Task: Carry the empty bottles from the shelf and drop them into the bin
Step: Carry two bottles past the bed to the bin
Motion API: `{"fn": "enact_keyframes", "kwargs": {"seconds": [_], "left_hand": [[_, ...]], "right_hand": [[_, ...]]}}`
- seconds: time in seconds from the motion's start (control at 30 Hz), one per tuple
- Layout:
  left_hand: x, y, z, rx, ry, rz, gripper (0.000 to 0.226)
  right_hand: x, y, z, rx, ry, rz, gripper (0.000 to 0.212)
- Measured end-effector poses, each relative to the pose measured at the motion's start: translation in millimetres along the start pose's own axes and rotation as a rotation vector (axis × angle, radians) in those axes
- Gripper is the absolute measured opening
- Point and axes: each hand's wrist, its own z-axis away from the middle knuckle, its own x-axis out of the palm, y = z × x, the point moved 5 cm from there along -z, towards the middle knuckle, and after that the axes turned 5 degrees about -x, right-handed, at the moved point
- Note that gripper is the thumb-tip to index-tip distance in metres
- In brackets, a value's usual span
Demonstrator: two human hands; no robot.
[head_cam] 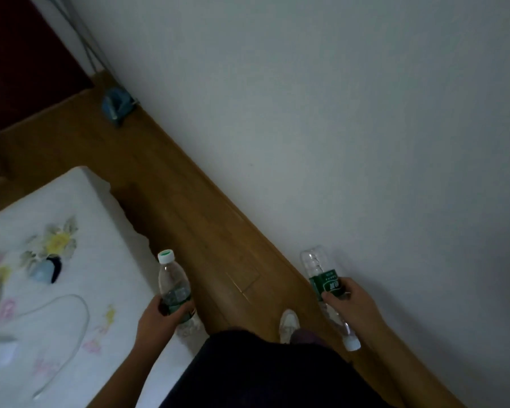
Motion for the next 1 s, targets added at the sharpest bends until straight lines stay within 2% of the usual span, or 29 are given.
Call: {"fn": "enact_keyframes", "kwargs": {"seconds": [0.2,0.33,0.5,0.6,0.7,0.9,1.0], "left_hand": [[-40.3,-33.5,5.0,-0.217,0.186,0.157,0.068],[-60.9,-66.1,-7.1,-0.332,0.222,0.186,0.069],[-95.5,-68.7,-47.4,-0.423,0.297,0.240,0.066],[-118.6,-48.7,-79.4,-0.387,0.326,0.286,0.065],[-133.7,-14.4,-120.6,-0.331,0.293,0.360,0.048],[-153.2,46.5,-207.1,-0.192,0.167,0.224,0.034],[-169.1,67.9,-251.8,-0.166,0.158,0.166,0.036]], "right_hand": [[54.8,-105.4,-92.8,-0.187,-0.250,0.116,0.040],[106.0,-155.3,-137.0,-0.233,-0.362,0.202,0.044],[151.2,-205.2,-179.1,-0.255,-0.398,0.261,0.040],[168.1,-233.0,-202.1,-0.242,-0.370,0.229,0.038],[184.2,-263.3,-224.6,-0.256,-0.328,0.200,0.031],[208.3,-305.5,-275.6,-0.238,-0.310,0.212,0.032],[220.9,-321.9,-314.0,-0.202,-0.322,0.235,0.034]]}}
